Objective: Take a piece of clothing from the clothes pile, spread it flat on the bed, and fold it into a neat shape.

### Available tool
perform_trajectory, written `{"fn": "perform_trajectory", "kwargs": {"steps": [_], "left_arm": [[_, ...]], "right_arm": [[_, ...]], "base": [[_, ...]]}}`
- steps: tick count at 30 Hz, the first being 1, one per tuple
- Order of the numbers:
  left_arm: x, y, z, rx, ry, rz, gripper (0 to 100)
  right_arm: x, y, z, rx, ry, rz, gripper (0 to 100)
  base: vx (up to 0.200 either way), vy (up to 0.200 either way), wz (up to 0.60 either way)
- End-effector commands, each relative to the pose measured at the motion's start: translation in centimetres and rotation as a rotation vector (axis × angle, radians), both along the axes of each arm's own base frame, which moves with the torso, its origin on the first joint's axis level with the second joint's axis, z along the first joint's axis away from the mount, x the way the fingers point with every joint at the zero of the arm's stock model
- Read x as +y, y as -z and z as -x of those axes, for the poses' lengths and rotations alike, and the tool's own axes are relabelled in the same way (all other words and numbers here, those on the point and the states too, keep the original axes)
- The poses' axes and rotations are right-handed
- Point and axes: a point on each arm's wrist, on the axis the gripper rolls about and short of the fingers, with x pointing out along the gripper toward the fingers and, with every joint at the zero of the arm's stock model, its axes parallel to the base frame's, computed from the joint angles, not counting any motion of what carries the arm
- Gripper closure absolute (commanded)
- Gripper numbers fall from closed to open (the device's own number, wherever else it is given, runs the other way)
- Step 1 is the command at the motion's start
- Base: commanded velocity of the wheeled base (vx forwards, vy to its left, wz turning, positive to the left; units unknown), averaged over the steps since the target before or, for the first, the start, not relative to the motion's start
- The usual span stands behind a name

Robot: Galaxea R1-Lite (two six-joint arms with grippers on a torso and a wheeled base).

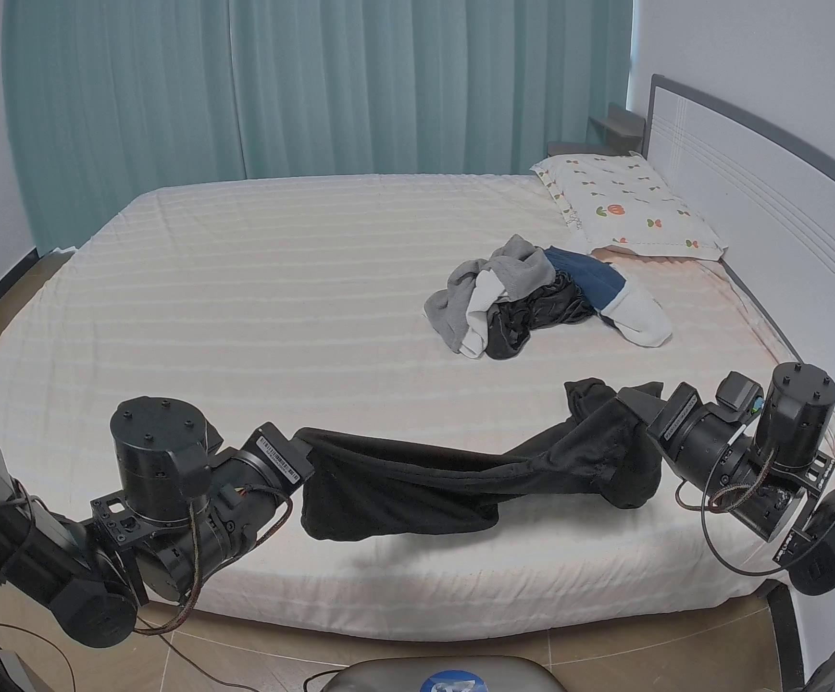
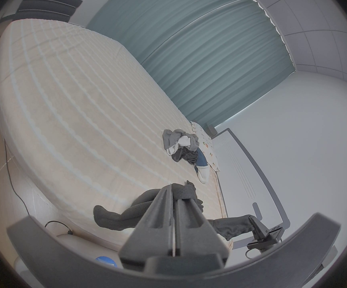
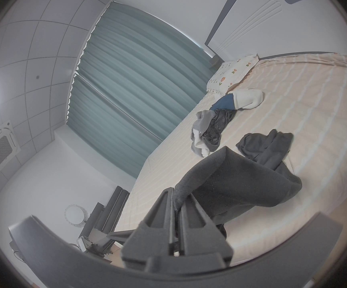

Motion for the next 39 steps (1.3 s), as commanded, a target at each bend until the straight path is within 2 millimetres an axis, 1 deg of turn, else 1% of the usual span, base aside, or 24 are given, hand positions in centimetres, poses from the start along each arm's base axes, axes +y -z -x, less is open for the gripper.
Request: {"fn": "perform_trajectory", "kwargs": {"steps": [1,5,13,39], "left_arm": [[0.05,-0.23,0.1,-0.007,0.0,0.005,100],[-0.01,0.09,0.01,0.005,0.0,-0.003,100],[0.04,-0.12,0.08,-0.002,0.0,0.001,100],[0.09,-0.01,0.15,-0.002,0.004,-0.016,100]], "right_arm": [[-0.01,-0.02,-0.02,-0.001,0.0,-0.001,100],[-0.02,-0.03,-0.08,-0.002,0.001,-0.003,100],[-0.01,-0.16,-0.09,0.011,0.003,-0.047,100],[-0.03,-0.26,0.09,0.01,-0.007,-0.052,100]], "base": [[0.0,0.2,0.0],[0.0,0.2,0.0],[0.0,0.2,0.0],[0.0,0.2,0.0]]}}
